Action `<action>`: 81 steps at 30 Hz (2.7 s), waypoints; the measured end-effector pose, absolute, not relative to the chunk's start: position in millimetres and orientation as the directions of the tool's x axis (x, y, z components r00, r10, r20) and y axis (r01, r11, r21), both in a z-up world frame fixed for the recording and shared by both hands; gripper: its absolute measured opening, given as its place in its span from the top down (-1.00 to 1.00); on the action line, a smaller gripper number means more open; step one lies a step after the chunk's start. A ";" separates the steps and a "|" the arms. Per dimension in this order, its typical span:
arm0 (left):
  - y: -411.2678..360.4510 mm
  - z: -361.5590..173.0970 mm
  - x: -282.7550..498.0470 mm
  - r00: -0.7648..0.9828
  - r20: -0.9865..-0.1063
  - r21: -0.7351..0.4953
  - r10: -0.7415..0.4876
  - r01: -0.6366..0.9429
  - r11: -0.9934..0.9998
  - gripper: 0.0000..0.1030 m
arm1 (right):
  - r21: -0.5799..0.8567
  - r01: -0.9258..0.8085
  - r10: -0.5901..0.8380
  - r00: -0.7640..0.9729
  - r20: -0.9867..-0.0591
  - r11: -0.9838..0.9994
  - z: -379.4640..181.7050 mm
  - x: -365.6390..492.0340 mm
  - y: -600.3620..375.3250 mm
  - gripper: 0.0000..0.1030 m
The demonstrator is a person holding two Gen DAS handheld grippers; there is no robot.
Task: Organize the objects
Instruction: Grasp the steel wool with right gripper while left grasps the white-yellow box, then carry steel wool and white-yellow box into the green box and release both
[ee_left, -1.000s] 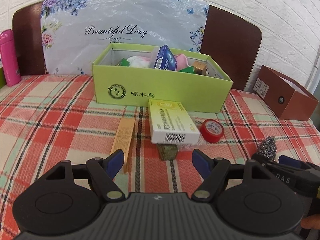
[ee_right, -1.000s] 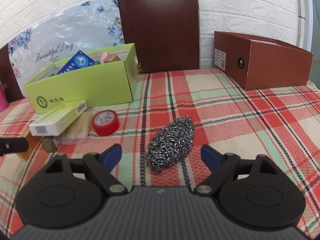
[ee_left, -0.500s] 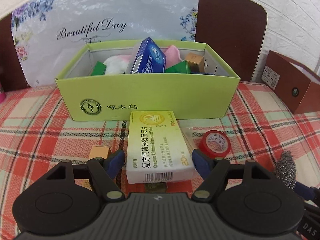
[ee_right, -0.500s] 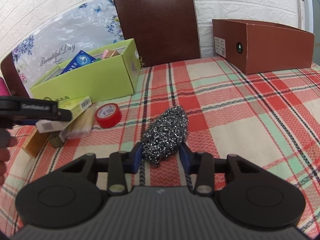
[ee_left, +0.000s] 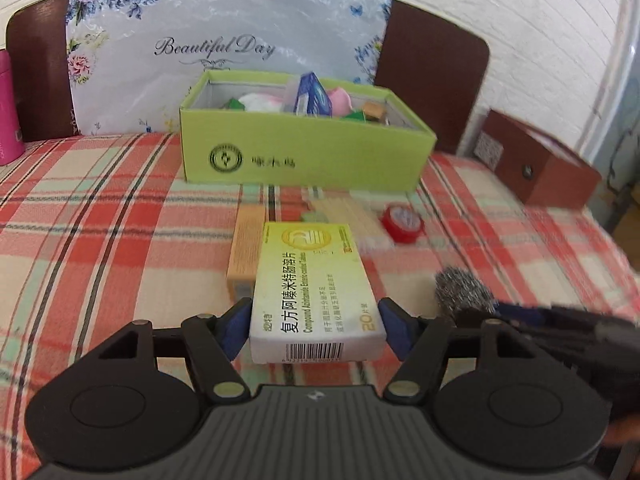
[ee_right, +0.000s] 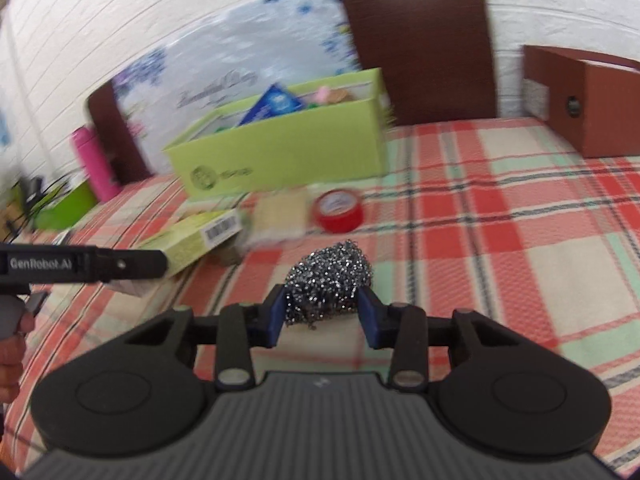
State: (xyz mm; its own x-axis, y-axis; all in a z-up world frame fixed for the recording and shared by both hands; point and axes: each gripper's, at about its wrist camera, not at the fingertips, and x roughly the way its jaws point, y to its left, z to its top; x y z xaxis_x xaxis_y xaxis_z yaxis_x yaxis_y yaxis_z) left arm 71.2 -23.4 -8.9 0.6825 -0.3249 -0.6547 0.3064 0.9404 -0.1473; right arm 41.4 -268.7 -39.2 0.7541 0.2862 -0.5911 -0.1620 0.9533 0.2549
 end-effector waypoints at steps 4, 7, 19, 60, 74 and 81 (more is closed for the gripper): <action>-22.1 -26.2 62.6 0.668 -0.695 -0.062 -0.266 0.313 0.948 -0.37 | 0.171 -0.212 0.272 0.723 -0.635 0.962 -42.0 35.2 -251.3 0.14; -19.8 -27.7 65.5 0.665 -0.698 -0.081 -0.265 0.295 0.952 -0.38 | 0.173 -0.169 0.242 0.730 -0.639 0.970 -42.8 35.0 -253.4 -0.10; -46.2 -42.2 92.6 0.655 -0.729 -0.019 -0.201 0.274 0.961 -0.48 | 0.161 -0.138 0.209 0.752 -0.625 0.977 -42.9 42.5 -241.2 -0.27; -6.1 88.7 168.3 0.854 -0.439 -0.125 -0.278 0.249 0.961 -0.34 | 0.101 -0.185 0.211 0.892 -0.400 0.977 56.6 107.9 -228.4 0.22; -20.6 82.9 281.8 0.847 -0.449 -0.139 -0.284 0.247 0.959 -0.34 | 0.058 -0.157 0.168 0.915 -0.366 0.986 56.9 217.3 -205.4 0.21; -19.1 37.3 302.4 0.818 -0.512 -0.116 -0.261 0.236 0.965 -0.48 | -0.003 -0.170 0.154 0.900 -0.409 0.986 13.3 247.5 -187.9 -0.64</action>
State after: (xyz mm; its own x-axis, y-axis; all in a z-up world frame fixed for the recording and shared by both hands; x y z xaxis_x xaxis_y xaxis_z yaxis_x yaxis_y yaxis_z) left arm 302.4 -19.1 37.3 0.8183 -0.2614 -0.5119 0.2358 0.9649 -0.1157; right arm 247.5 -187.9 13.3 0.8996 0.1536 -0.4087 -0.1695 0.9855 -0.0027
